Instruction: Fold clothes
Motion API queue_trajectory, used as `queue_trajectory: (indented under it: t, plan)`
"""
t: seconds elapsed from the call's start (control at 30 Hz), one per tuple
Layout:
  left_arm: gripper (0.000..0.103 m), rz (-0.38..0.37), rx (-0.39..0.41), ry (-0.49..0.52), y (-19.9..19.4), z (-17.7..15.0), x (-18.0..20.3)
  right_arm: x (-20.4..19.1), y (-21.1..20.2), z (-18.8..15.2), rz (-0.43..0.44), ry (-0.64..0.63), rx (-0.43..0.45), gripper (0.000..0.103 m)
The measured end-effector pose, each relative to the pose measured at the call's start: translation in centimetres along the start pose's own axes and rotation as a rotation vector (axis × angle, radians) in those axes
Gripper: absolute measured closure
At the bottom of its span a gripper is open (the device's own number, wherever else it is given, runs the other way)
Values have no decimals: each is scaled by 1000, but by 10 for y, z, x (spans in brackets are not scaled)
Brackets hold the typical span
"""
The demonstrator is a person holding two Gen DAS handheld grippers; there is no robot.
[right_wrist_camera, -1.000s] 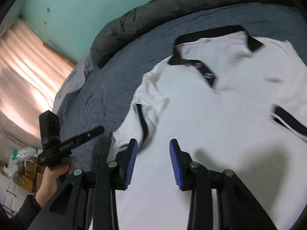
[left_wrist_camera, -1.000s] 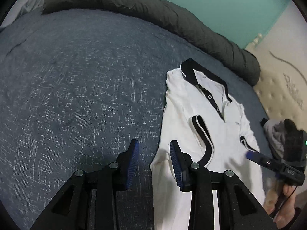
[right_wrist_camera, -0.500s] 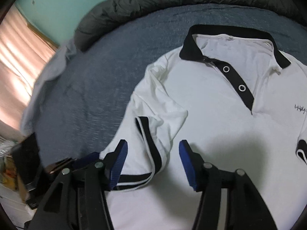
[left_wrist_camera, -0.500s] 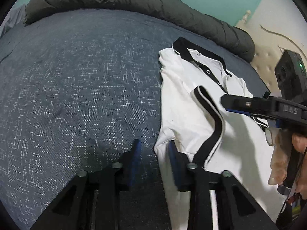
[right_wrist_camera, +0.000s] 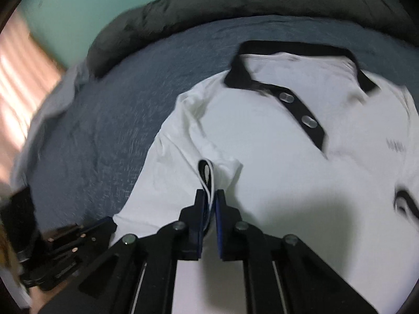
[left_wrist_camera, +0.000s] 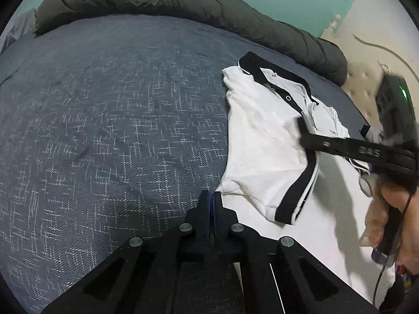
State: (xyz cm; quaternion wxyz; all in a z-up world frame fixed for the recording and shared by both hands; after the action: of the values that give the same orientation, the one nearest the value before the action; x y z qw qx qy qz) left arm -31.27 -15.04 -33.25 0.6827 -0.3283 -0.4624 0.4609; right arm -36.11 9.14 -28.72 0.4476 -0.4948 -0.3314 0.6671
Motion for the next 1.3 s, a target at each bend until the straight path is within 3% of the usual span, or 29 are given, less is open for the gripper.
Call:
queue_trajectory:
  t: [0.13, 0.27, 0.37, 0.43, 0.57, 0.63, 0.7, 0.9, 1.07, 1.3]
  plan:
    - [103, -7, 7, -21, 0, -5, -6, 30, -3, -19, 83, 137, 27, 96]
    - [103, -20, 23, -33, -6, -8, -7, 43, 1, -28, 202, 168, 67, 95]
    - [103, -56, 40, -52, -13, -10, -8, 55, 1, -29, 242, 232, 81, 88]
    - [103, -79, 50, -53, -16, -9, -6, 62, -3, -30, 229, 255, 93, 75]
    - [102, -96, 70, -32, -21, -5, 9, 71, -13, -31, 160, 281, 111, 73]
    - [98, -107, 75, -35, -21, -2, 13, 67, -17, -32, 139, 296, 121, 70]
    - [85, -115, 76, -42, -22, -3, 10, 73, -29, -31, 129, 291, 148, 67]
    - [83, -202, 74, -92, -17, 4, 2, 50, -31, 19, 134, 103, 121, 67]
    - [83, -209, 39, -92, -2, 2, 2, 28, -17, 67, 165, -5, 36, 67]
    - [89, -175, 36, -72, 1, 2, 2, -23, 17, 127, 55, -221, -110, 67]
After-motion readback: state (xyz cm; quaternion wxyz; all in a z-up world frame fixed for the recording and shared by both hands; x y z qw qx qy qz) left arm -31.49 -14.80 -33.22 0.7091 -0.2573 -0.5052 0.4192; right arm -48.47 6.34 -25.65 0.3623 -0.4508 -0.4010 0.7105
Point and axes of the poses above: each gripper's, at about its wrist camera, not at the fingertips, and y roughly the way its jaws point, x to its right, z to its top, the point moved 2 cm from there along y, roughly the way its jaws point, and after that the axes turned 14 degrees about -x, right-handed, at the moved point
